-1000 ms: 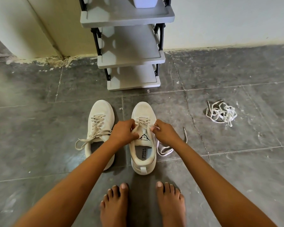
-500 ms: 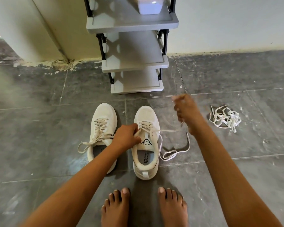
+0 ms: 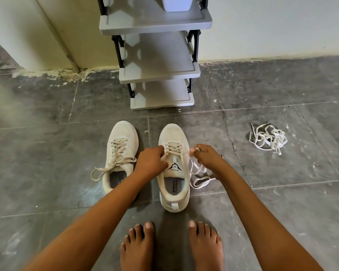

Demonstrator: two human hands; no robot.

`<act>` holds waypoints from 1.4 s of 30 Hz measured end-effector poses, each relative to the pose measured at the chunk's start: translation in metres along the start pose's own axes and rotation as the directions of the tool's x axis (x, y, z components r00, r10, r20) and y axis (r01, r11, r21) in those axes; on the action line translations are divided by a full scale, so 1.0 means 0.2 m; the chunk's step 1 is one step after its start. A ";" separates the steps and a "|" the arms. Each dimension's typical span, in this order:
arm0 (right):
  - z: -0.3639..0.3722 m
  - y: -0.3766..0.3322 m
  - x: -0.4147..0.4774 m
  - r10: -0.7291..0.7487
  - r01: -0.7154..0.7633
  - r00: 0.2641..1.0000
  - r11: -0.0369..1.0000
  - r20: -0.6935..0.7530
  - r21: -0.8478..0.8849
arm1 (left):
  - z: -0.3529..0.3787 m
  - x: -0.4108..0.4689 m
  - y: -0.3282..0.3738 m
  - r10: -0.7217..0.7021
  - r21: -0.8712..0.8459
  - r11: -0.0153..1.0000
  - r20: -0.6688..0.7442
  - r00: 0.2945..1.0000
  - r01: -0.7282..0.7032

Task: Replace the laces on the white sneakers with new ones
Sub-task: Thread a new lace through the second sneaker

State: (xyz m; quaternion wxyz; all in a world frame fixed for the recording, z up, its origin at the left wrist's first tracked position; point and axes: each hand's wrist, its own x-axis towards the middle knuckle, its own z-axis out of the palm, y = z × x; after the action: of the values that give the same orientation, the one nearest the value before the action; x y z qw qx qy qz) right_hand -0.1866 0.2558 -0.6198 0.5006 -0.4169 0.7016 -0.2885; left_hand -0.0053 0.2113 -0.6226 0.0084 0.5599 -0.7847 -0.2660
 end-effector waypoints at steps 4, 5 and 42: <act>-0.06 -0.01 -0.02 0.077 -0.077 0.993 0.997 0.090 -0.001 | -0.01 0.00 -0.01 -0.028 -0.041 0.999 0.015 0.999 0.029; -0.07 -0.01 -0.03 0.101 -0.100 0.988 0.995 0.118 -0.013 | -0.01 0.00 -0.01 -0.029 -0.051 0.998 0.016 0.999 0.029; -0.13 0.09 0.08 -0.304 0.265 0.890 0.952 -0.339 -0.155 | -0.01 -0.05 -0.03 -0.200 -0.587 0.790 0.028 0.979 0.179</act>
State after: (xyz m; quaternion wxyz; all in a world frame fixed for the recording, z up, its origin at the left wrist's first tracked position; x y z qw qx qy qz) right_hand -0.2178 0.2504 -0.6327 0.2938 -0.4810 0.7266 -0.3930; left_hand 0.0053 0.2182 -0.6205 0.1679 0.6103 -0.6038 -0.4846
